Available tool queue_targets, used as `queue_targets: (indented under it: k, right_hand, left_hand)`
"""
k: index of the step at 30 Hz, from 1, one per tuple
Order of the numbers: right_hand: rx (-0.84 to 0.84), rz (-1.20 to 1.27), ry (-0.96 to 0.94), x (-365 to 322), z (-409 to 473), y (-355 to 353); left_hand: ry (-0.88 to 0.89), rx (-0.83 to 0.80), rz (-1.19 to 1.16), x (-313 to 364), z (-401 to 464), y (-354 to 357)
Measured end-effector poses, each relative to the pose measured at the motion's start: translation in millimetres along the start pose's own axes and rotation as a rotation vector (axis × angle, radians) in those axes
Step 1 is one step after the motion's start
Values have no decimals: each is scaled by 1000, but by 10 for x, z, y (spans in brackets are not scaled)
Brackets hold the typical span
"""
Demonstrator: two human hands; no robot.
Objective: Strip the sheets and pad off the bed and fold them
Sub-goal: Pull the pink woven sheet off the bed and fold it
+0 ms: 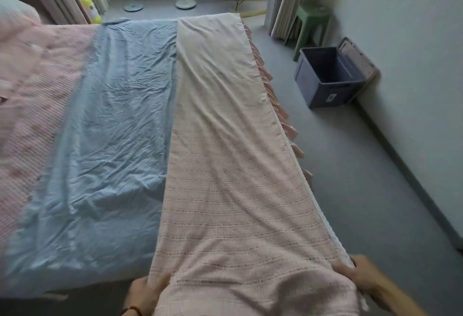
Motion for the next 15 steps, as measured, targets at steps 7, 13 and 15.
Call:
queue_targets:
  k: [7,13,15]
  right_hand:
    - [235,143,-109,-161,-149,39]
    - [147,-34,31,100,-33,-81]
    - [194,31,-38,-34,-109,-203]
  left_hand:
    - [14,221,-39,29,-471,-159]
    - [-46,316,56,191,-751,-34]
    - [43,372,62,152,-771,-80]
Point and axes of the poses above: each hand's wrist, its own z-axis towards the middle knuckle, its own y-axis out of the palm, x = y × z, the point moved 1 cm from there along z, towards the middle knuckle, and after that the axes turned 12 degrees about z, right-handed, at the moved point
